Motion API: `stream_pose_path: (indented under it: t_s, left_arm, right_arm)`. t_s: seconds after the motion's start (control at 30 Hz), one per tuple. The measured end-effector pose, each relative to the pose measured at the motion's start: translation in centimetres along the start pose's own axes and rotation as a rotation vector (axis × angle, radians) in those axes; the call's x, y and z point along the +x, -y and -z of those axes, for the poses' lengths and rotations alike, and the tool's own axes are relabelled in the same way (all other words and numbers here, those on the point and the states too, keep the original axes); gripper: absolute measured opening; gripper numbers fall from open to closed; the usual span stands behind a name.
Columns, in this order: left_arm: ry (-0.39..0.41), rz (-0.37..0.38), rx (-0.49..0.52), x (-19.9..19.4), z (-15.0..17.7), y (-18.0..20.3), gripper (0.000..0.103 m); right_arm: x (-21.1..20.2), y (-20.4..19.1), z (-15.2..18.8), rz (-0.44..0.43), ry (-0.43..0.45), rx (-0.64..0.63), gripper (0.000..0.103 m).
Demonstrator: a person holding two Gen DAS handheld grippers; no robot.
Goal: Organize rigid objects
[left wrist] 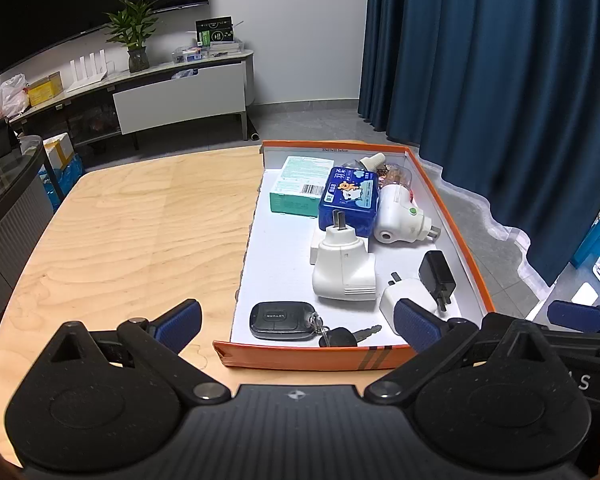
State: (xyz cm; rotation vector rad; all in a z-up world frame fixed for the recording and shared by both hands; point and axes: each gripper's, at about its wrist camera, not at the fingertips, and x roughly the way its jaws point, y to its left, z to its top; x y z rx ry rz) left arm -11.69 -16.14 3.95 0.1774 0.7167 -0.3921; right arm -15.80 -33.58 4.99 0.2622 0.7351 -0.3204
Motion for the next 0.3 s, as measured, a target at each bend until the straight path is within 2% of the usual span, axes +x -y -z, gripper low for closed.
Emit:
stream_pose_path:
  t_s: [0.3]
  left_arm:
    - [0.0,0.007,-0.002,0.04,0.01,0.02,0.103]
  right_arm:
    - [0.09,0.04,0.01,0.003,-0.001,-0.002,0.083]
